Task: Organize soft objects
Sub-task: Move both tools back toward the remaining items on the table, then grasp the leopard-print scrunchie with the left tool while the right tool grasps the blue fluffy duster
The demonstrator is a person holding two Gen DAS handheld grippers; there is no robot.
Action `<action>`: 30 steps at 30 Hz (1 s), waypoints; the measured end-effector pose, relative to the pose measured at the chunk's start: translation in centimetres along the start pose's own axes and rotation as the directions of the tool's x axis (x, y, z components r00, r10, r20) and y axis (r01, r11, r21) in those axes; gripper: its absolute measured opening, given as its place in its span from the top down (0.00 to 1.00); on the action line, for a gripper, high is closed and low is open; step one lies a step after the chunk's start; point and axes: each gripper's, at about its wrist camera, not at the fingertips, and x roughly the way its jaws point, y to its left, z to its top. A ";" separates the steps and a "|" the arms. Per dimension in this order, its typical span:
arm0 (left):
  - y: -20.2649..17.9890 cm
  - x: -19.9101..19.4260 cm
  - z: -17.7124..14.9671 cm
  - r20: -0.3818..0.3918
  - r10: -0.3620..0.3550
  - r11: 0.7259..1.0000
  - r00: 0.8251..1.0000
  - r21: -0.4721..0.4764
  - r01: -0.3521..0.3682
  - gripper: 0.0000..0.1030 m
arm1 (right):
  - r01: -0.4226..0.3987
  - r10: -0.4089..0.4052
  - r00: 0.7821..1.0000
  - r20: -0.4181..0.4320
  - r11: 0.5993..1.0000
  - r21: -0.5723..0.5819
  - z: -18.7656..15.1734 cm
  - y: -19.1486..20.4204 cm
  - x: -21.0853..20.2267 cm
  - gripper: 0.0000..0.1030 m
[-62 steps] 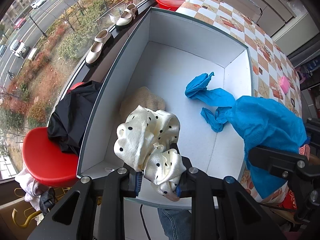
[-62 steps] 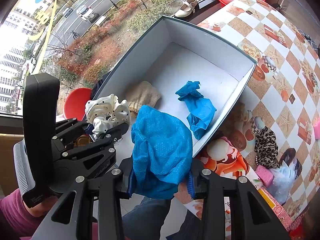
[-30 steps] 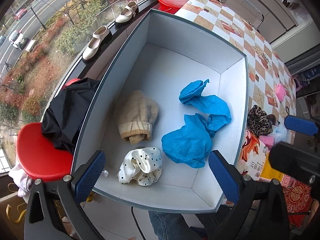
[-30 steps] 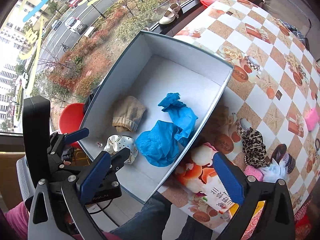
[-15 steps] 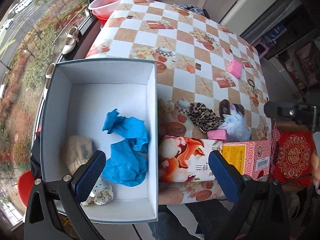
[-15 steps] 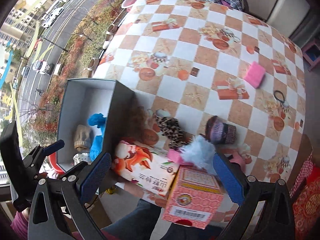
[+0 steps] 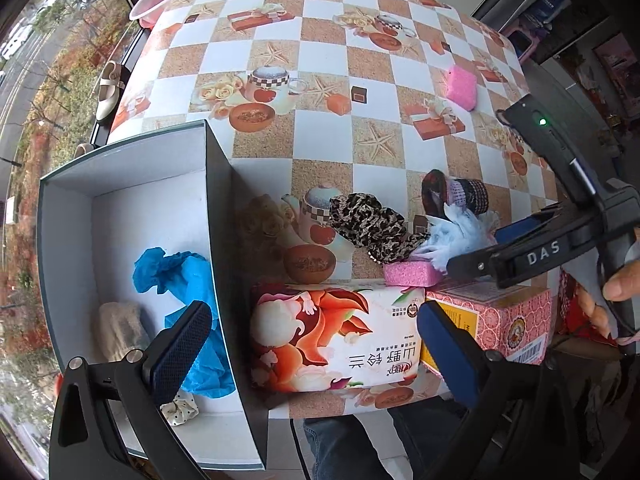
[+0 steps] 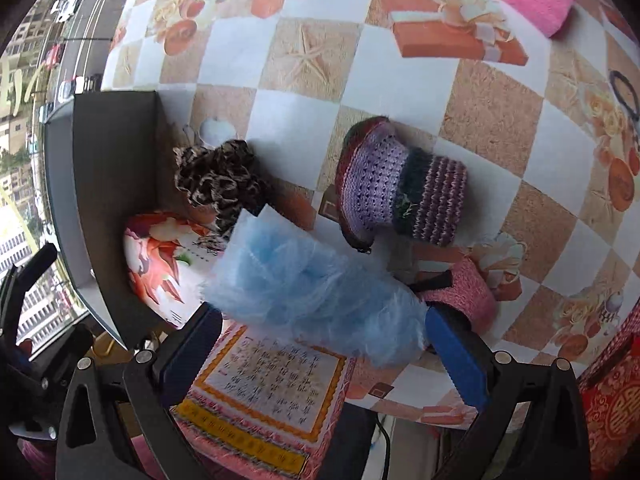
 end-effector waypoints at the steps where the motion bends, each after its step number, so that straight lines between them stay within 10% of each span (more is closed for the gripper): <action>1: -0.3 0.5 0.4 -0.013 0.007 1.000 1.000 0.003 -0.006 0.00 | 0.007 -0.008 0.999 -0.034 1.000 -0.021 0.4 0.0 1.0 0.00; 7: -2.6 4.3 3.2 -0.098 0.006 1.000 0.995 0.021 -0.004 0.00 | 0.240 -0.241 0.965 0.105 0.970 0.024 0.8 -3.6 0.4 0.00; 13: -3.8 8.7 5.9 -0.204 -0.042 0.999 0.978 -0.037 0.035 0.00 | 0.133 -0.235 0.929 0.287 0.934 0.333 -1.3 -12.9 -4.6 0.00; 30: -4.6 14.6 7.6 -0.375 -0.010 0.994 0.927 -0.109 -0.033 0.12 | 0.092 -0.168 0.899 0.404 0.975 0.201 -2.1 -12.7 -1.9 0.00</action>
